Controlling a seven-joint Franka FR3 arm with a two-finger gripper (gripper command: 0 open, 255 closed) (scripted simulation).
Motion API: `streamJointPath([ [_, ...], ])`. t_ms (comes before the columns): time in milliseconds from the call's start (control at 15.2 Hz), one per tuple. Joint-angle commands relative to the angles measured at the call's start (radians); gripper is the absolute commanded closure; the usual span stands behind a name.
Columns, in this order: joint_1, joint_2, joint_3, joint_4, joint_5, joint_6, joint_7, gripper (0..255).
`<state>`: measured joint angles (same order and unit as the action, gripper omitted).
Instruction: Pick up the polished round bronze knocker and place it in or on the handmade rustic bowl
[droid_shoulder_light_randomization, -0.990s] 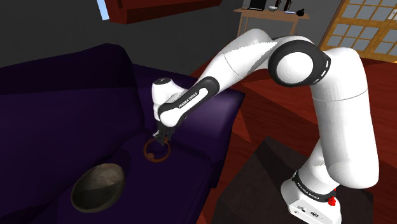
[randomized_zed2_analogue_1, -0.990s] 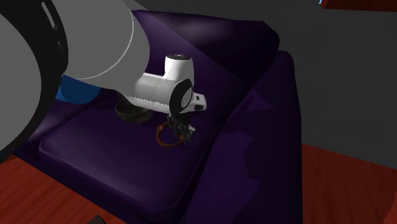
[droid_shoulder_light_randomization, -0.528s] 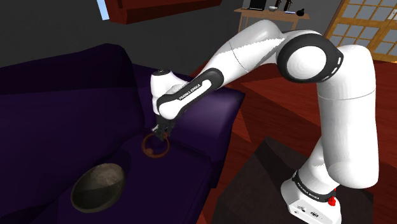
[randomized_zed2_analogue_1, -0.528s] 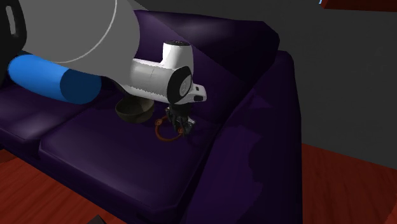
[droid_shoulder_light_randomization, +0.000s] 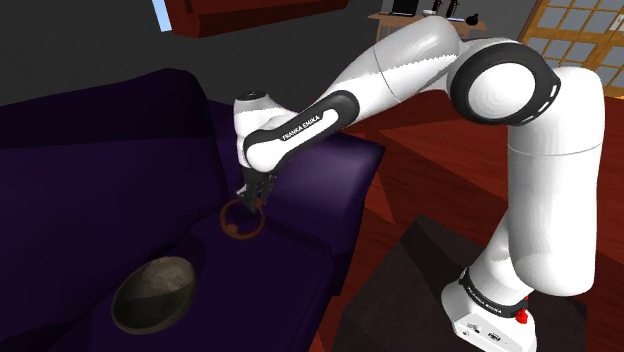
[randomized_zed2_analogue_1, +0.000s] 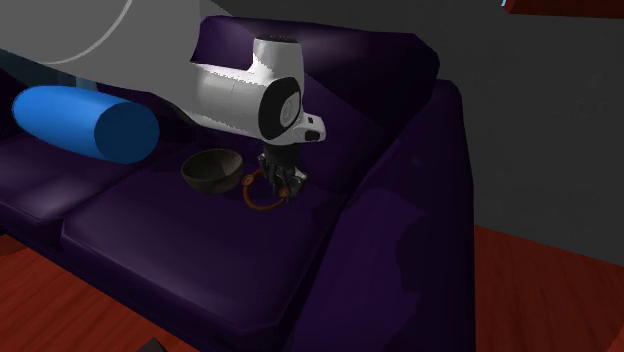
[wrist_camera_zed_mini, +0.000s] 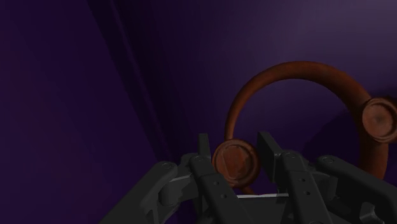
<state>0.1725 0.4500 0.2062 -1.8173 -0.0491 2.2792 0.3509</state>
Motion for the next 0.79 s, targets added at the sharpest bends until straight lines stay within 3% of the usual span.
streamJointPath([
  [0, -0.001, -0.014, 0.002, 0.007, 0.003, -0.021, 0.000, 255],
  [330, -0.004, -0.048, 0.006, 0.026, 0.011, -0.073, -0.003, 255],
  [726, 0.099, 0.052, 0.025, 0.184, -0.024, -0.131, 0.124, 255],
])
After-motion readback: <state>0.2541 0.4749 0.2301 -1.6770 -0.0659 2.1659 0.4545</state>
